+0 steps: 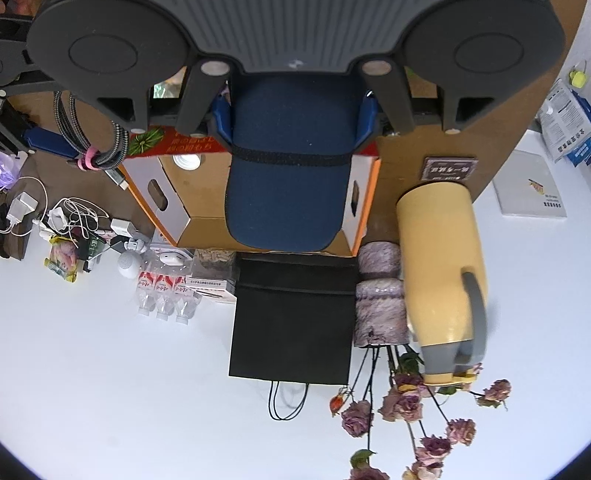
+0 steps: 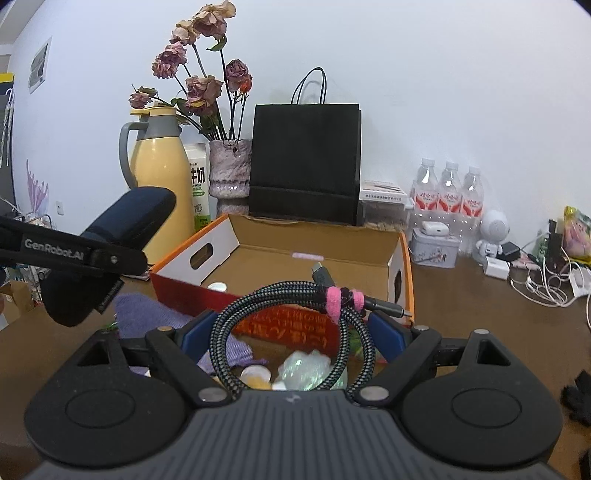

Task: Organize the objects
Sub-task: 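Lower the pouch into the box with the left gripper while the right gripper drops the cable in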

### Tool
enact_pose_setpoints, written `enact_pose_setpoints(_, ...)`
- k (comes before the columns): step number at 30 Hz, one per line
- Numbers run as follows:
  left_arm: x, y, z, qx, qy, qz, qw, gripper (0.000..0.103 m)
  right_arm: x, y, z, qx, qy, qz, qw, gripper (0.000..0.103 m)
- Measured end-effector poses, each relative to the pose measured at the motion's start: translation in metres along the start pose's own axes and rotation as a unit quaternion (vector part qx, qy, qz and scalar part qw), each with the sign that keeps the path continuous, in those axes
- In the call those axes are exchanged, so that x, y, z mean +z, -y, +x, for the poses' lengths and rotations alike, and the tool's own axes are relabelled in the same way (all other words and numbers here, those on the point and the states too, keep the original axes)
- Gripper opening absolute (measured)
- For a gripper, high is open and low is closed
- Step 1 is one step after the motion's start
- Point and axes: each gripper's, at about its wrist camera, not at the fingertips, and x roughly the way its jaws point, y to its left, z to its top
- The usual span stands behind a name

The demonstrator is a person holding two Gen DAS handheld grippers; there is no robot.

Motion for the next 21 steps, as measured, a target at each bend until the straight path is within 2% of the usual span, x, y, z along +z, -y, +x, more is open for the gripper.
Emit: enact_pose_setpoints(21, 0.044, 0.001, 0.119, 0.004, 0.005, -0.014, 0.9999, 0.062, 0.031, 0.012, 0.127, 0.021, 0.015, -0.032, 0.999, 0.089)
